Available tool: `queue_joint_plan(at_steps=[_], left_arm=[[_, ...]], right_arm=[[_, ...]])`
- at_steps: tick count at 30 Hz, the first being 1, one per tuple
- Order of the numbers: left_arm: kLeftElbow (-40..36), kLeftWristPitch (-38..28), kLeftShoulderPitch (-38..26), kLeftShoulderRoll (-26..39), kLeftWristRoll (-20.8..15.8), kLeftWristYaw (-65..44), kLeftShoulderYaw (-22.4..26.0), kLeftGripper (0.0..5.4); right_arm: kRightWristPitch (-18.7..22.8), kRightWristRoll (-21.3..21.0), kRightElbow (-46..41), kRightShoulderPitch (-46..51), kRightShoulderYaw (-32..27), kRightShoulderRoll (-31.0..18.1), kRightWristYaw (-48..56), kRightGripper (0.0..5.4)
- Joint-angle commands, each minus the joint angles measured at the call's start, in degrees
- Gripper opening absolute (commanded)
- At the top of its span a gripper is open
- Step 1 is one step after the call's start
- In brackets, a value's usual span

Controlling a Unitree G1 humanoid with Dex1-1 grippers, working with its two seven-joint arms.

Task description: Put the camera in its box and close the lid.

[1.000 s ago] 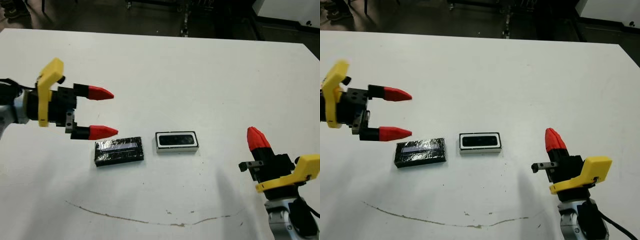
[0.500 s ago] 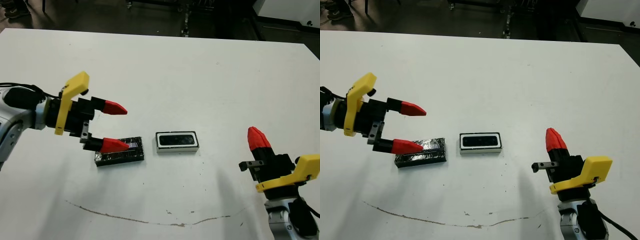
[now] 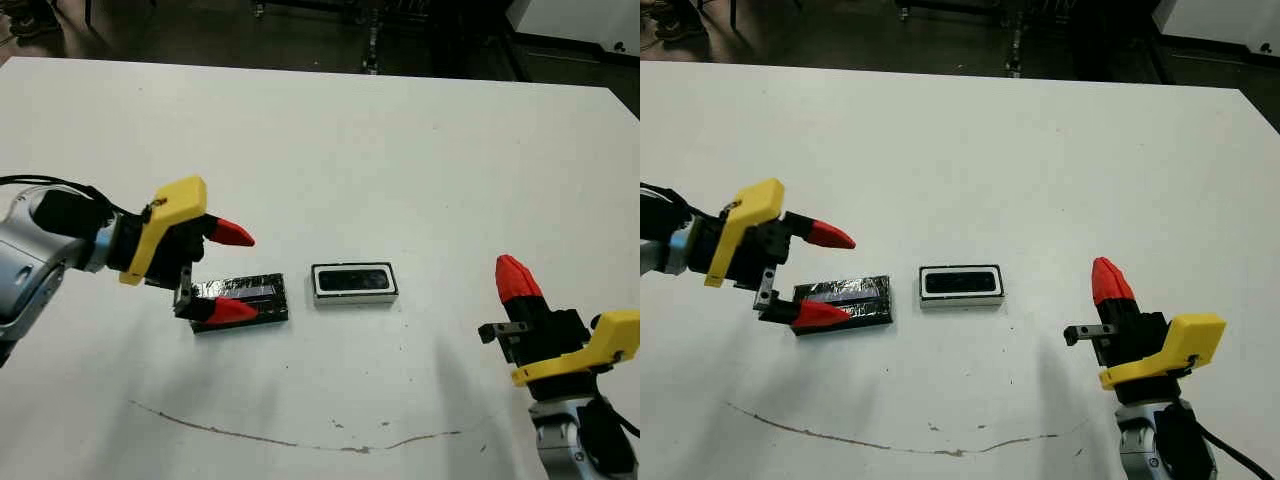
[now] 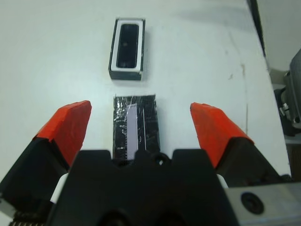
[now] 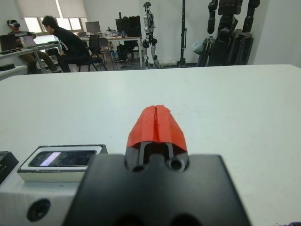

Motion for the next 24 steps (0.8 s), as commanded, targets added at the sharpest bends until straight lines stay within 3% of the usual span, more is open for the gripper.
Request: queue_joint_plan(at_steps=[1, 24], left_arm=[[1.55, -0.83, 0.12, -0.08, 1.64, 0.08, -1.18, 5.4], [6.89, -4.86, -2.13, -0.76, 9.9, -2.83, -6.57, 5.4]], right_arm=[[0.19, -0.06, -0.21, 0.32, -0.03, -0.88, -0.25, 0.01], [-0.29, -0.05, -0.27, 0.82, 0.41, -0.86, -0.12, 0.01]])
